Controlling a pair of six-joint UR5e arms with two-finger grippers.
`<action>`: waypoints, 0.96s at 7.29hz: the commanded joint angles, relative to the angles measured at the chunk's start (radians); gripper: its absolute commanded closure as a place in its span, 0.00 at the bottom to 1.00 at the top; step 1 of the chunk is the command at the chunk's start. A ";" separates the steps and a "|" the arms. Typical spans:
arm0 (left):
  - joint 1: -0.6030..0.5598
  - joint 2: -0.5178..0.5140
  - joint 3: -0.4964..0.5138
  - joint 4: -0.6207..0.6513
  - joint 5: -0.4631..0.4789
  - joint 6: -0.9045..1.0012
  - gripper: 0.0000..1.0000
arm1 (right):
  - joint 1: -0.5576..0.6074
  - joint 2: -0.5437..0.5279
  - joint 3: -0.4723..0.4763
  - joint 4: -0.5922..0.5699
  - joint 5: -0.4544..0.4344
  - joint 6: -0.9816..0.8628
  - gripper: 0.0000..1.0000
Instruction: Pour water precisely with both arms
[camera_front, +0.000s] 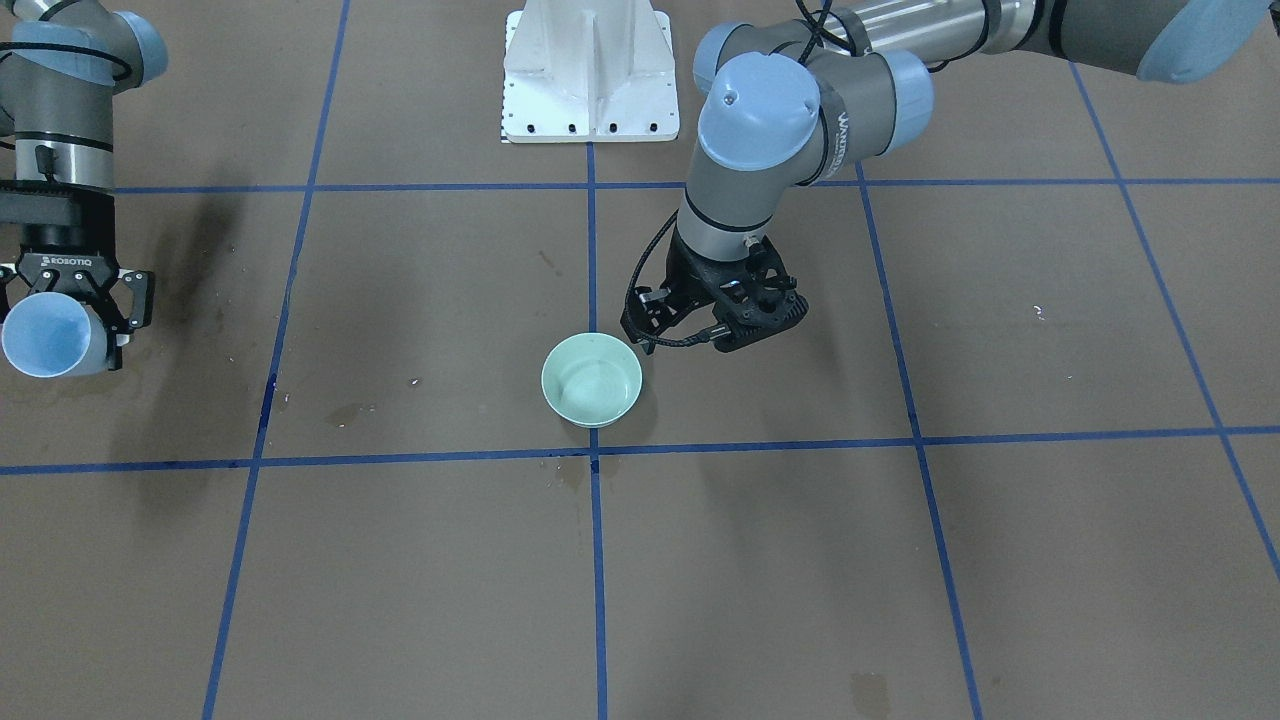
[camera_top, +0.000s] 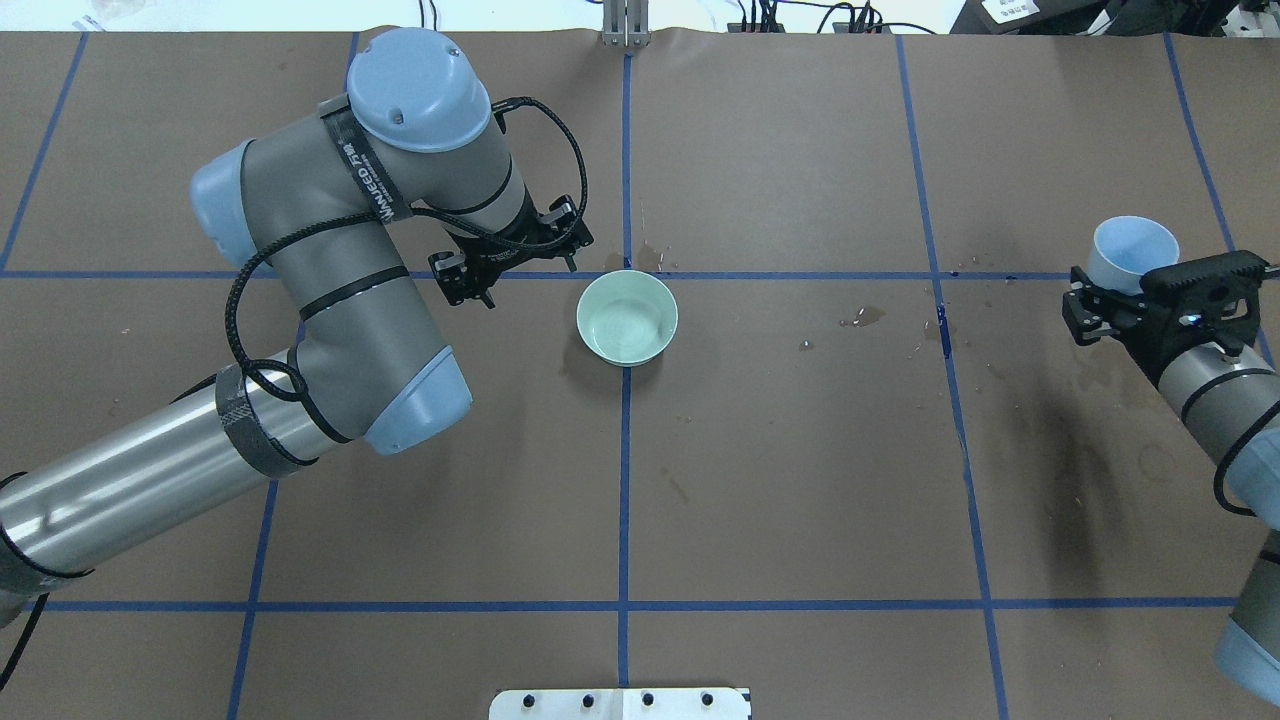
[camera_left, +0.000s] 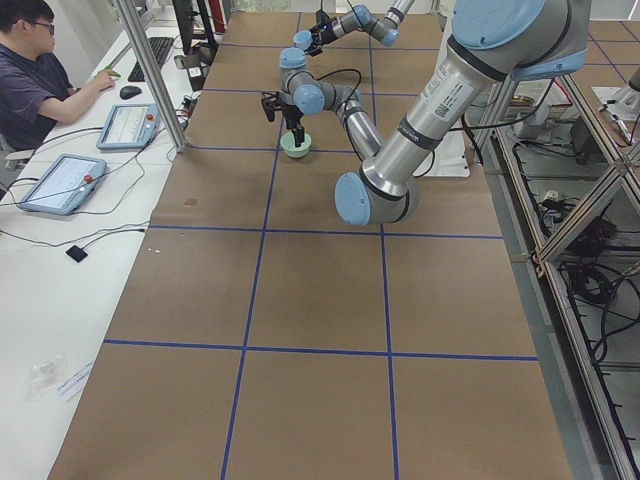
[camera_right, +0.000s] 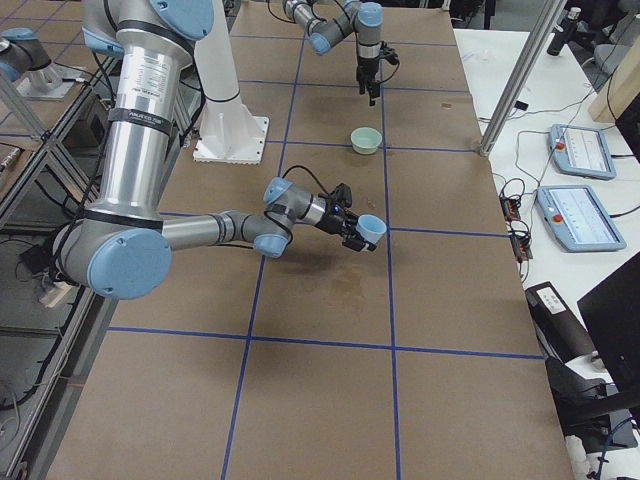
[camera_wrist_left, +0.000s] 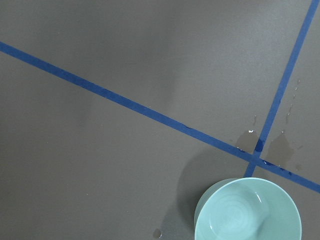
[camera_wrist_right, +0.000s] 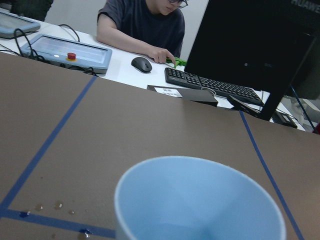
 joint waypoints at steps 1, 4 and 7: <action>0.000 0.000 -0.005 0.000 -0.001 0.000 0.00 | 0.027 0.131 0.009 0.053 0.187 -0.120 1.00; -0.021 0.000 -0.045 0.005 -0.001 0.061 0.00 | 0.059 0.223 -0.014 0.011 0.384 -0.294 1.00; -0.083 0.096 -0.114 0.055 -0.001 0.302 0.00 | 0.054 0.355 -0.096 -0.004 0.581 -0.295 1.00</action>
